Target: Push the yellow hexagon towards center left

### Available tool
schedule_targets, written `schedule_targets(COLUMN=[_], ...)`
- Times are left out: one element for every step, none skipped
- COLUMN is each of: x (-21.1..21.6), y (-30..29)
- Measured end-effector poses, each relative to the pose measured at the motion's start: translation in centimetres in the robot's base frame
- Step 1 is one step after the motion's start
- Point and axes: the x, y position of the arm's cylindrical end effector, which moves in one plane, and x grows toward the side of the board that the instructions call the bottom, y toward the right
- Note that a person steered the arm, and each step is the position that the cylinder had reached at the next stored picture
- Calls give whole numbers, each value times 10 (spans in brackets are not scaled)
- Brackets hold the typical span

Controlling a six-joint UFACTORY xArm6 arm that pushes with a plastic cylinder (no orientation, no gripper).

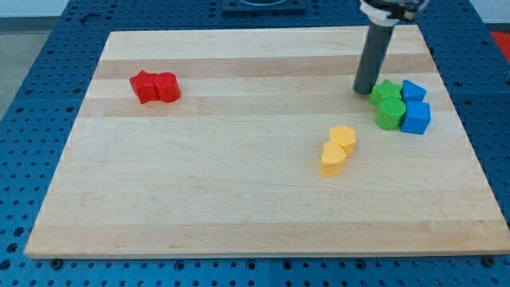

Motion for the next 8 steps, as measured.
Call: schedule_targets(x=[21,48,79,102,113,111,108,95], y=[-11,-12,-12,-2,-6,-32,-60,-84])
